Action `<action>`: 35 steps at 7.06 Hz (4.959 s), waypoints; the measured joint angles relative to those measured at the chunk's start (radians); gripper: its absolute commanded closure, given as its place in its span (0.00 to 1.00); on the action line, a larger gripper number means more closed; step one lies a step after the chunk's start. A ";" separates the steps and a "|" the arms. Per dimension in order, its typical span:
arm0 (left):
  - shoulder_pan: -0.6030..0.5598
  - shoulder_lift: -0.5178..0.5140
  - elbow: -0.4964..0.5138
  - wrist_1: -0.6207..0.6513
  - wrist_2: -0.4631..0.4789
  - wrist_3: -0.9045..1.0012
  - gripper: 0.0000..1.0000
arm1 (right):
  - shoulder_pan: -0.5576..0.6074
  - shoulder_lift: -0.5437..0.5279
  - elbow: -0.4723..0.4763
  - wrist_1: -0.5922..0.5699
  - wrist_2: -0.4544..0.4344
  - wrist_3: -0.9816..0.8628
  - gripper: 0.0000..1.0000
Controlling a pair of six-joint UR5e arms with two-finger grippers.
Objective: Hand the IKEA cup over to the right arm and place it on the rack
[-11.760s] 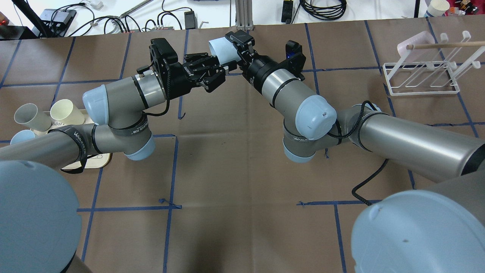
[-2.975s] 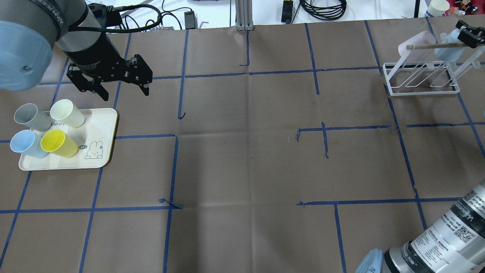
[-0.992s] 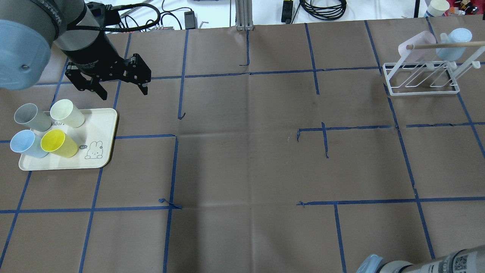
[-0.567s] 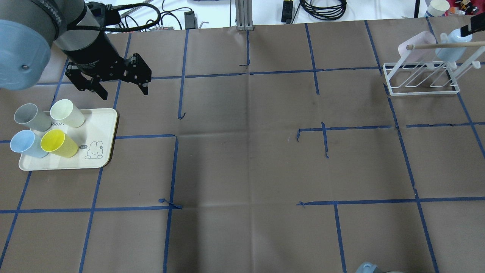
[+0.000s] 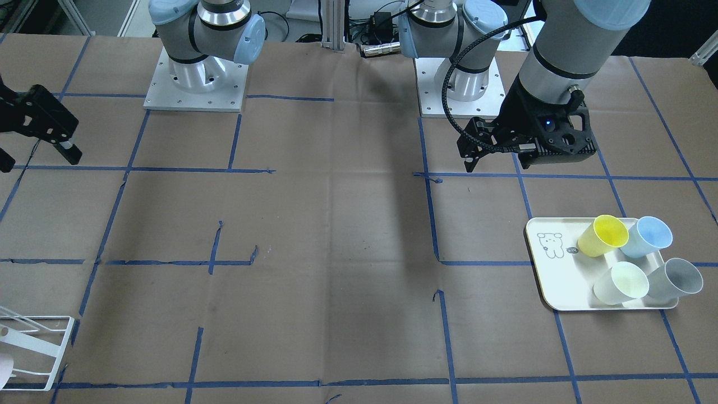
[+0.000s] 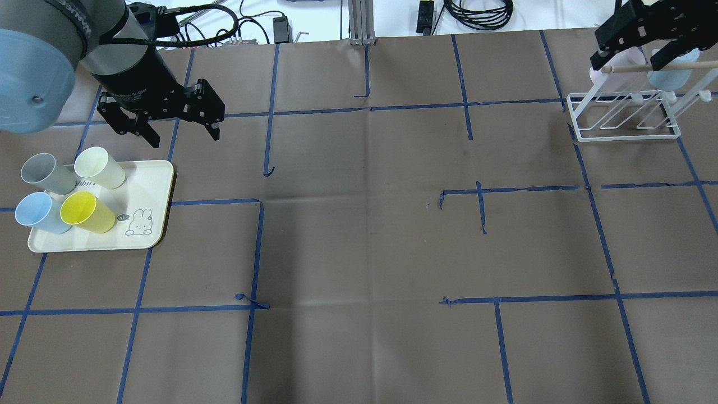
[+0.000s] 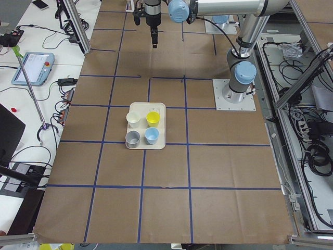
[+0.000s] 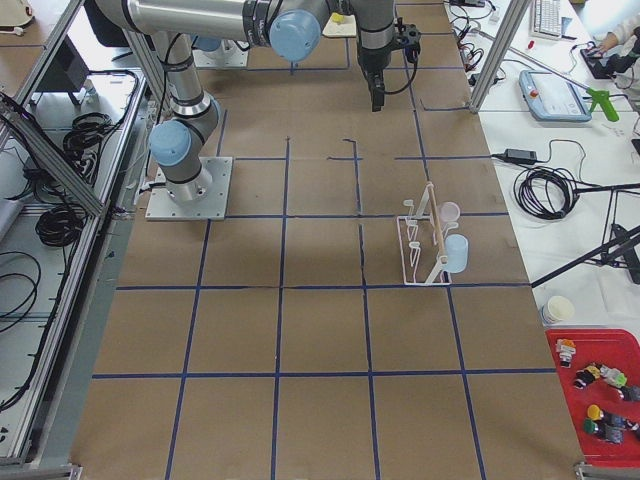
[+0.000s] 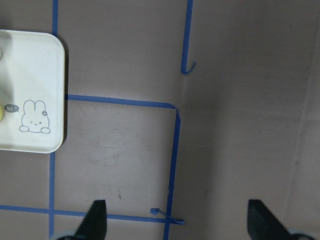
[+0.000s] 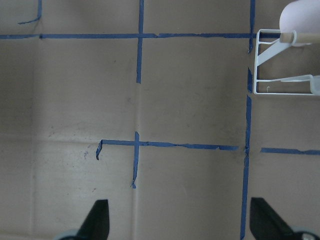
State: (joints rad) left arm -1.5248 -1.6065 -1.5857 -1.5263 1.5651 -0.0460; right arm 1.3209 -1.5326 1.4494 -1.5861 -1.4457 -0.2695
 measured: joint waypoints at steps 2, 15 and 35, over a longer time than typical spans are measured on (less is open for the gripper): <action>0.000 0.000 -0.001 0.000 -0.003 0.000 0.01 | 0.148 -0.002 -0.002 0.010 -0.091 0.113 0.00; -0.002 -0.004 0.006 -0.003 -0.007 0.002 0.01 | 0.284 -0.031 0.072 0.032 -0.109 0.214 0.00; -0.003 -0.004 0.015 -0.012 -0.006 0.000 0.01 | 0.286 -0.057 0.081 0.046 -0.108 0.214 0.00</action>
State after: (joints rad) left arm -1.5278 -1.6105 -1.5712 -1.5385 1.5589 -0.0460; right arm 1.6065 -1.5892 1.5307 -1.5402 -1.5539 -0.0551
